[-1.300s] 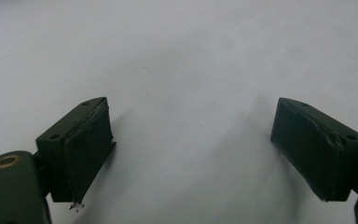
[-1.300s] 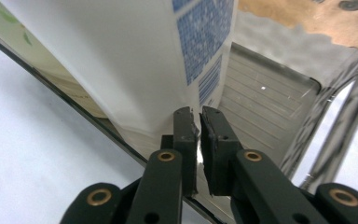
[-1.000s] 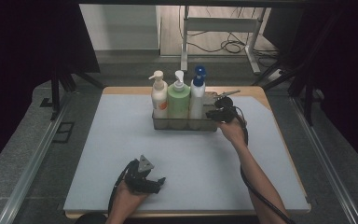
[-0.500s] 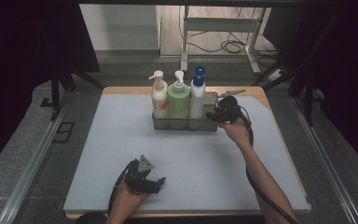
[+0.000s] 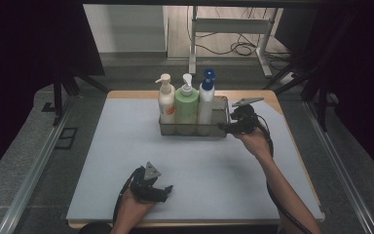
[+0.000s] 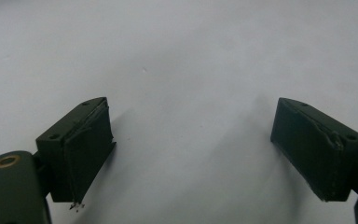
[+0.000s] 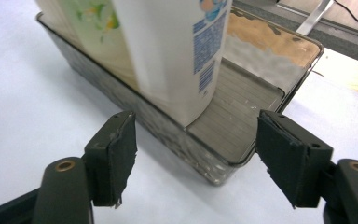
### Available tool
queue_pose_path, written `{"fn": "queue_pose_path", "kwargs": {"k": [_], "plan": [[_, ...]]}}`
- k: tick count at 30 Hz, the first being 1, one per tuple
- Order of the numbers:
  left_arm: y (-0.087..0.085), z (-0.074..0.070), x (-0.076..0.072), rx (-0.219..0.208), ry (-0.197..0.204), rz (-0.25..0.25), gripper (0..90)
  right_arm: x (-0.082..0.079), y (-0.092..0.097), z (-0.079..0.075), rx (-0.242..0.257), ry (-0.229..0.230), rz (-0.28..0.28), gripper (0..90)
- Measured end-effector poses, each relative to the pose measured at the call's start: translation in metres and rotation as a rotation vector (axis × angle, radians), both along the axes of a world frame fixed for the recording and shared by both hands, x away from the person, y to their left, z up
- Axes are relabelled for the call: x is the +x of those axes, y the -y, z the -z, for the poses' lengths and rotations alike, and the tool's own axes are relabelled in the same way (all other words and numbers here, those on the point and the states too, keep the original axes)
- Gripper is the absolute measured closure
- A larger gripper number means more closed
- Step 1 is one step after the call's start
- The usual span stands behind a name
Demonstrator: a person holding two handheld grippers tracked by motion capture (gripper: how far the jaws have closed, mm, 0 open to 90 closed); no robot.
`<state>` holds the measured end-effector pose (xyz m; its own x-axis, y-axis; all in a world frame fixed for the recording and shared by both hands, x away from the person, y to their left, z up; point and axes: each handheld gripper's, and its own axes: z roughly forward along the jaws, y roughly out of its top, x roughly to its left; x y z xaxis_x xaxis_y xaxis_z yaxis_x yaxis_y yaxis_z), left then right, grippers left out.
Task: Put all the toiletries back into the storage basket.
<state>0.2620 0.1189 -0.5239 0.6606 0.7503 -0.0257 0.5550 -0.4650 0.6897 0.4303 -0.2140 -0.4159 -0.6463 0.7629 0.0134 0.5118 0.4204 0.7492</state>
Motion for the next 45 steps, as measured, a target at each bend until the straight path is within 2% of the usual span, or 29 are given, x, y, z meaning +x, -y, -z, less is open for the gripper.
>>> {"fn": "queue_pose_path", "kwargs": {"k": [13, 17, 25, 34, 39, 45], "plan": [[0.000, 0.000, 0.000, 0.001, 0.000, 0.000, 12.3, -0.029, 0.008, -0.003, -0.025, 0.026, -0.046, 13.9], [0.000, 0.000, 0.000, 0.001, 0.000, 0.000, 12.3, -0.038, 0.012, -0.001, -0.038, 0.031, -0.059, 12.5], [0.000, 0.000, 0.000, 0.001, 0.001, 0.000, 12.3, -0.055, 0.022, 0.007, -0.059, 0.029, -0.074, 1.8], [0.000, 0.000, 0.000, 0.002, 0.001, 0.000, 12.3, -0.077, 0.031, 0.017, -0.075, 0.025, -0.096, 0.0], [0.000, 0.000, 0.000, 0.001, 0.002, -0.002, 12.3, -0.089, 0.039, 0.027, -0.070, 0.009, -0.091, 0.0], [0.000, 0.000, 0.000, 0.006, 0.005, 0.002, 12.4, -0.102, 0.051, 0.040, -0.079, 0.021, -0.080, 0.0]]}}
